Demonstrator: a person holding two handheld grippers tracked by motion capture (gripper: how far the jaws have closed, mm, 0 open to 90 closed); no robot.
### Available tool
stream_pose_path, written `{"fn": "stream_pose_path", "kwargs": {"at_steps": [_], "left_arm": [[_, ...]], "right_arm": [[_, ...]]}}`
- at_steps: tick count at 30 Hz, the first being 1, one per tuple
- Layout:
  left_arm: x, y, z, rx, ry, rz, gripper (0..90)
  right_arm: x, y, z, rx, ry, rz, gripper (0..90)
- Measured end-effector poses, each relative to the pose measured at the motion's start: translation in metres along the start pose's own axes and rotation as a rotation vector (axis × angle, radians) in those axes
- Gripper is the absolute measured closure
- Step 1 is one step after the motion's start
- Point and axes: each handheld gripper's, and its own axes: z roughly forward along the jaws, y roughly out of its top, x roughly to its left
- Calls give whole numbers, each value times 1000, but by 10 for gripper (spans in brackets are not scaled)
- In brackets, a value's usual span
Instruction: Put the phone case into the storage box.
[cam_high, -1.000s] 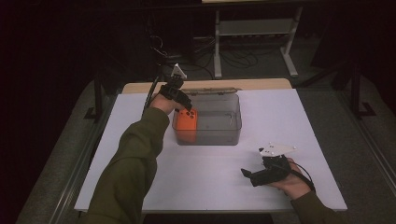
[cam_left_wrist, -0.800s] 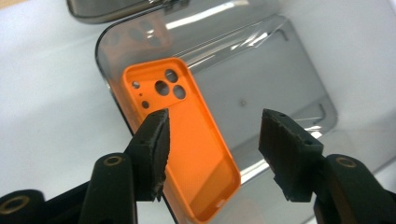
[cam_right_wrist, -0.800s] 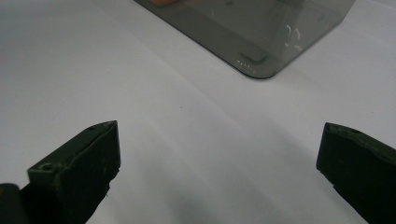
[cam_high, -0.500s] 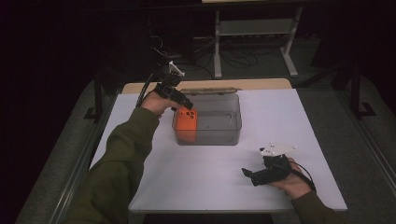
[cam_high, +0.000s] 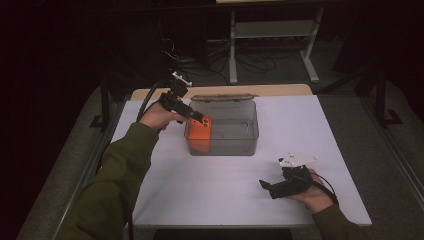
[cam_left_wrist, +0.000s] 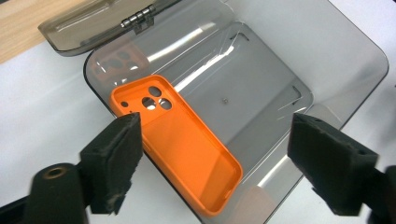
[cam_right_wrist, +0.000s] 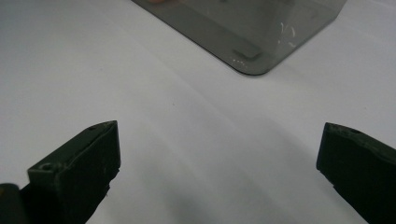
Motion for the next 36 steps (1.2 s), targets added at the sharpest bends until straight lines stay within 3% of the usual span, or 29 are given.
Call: {"fn": "stream_pose_path", "kwargs": {"at_steps": [6, 18, 23, 36], "left_arm": [[1, -19, -4, -43, -5, 59, 127], [-3, -52, -16, -153, -29, 135, 44], [-9, -66, -22, -195, -36, 155, 1], [-15, -100, -34, -275, -22, 182, 0]], "right_arm": [[1, 0, 2, 5, -1, -7, 0], [2, 0, 3, 10, -6, -6, 0], [2, 0, 4, 11, -7, -8, 0], [2, 0, 3, 5, -9, -14, 0]]}}
